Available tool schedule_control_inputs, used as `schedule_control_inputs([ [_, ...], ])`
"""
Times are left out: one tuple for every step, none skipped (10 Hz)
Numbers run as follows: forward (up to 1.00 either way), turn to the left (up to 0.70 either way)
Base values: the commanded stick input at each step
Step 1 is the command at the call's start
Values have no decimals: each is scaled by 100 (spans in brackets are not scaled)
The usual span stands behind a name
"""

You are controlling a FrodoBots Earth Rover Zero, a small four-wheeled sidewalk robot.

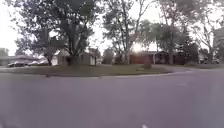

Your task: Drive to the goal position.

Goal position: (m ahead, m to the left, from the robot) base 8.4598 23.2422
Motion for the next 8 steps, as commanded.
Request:
schedule_control_inputs([
  [100, 40],
  [100, 40],
  [100, 40],
  [100, 40],
  [100, 40],
  [100, 40],
  [100, 40],
  [100, 40],
])
